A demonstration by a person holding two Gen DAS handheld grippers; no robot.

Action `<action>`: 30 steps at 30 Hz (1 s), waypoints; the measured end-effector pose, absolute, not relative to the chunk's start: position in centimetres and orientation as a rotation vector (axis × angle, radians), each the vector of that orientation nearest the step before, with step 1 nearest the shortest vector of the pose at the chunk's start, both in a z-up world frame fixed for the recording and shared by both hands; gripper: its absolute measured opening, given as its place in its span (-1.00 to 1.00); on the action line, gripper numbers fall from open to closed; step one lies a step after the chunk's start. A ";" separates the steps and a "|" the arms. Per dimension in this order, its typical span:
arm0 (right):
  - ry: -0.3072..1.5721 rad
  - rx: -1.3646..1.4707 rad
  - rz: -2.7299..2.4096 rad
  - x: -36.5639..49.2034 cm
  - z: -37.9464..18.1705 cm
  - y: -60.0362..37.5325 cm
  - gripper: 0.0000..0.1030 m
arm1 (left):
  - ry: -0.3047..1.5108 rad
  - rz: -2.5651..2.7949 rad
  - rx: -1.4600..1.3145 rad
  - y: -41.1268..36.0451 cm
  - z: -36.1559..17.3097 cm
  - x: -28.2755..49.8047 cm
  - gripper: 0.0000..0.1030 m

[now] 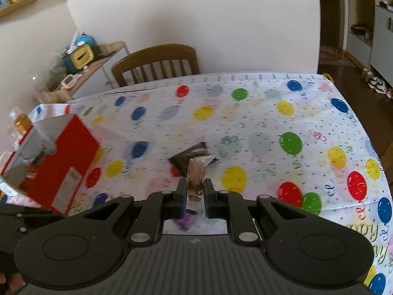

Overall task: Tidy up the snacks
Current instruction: 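Carry both snacks toward the red box and lower them over it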

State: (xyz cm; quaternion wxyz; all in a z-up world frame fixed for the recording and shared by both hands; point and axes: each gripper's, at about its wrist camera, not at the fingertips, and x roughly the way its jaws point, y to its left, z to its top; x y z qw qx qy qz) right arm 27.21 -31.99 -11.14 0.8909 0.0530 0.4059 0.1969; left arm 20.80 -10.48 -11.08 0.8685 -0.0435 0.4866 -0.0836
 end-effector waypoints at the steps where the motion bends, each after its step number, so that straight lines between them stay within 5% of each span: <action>1: 0.840 0.109 0.417 26.8 -10.8 -31.6 -0.74 | 1.013 -0.175 -0.093 -10.2 -10.8 20.6 -0.84; 30: 0.747 0.002 0.648 21.4 -4.0 -9.8 -0.74 | 0.838 -0.022 -0.126 8.1 -2.0 17.7 -0.84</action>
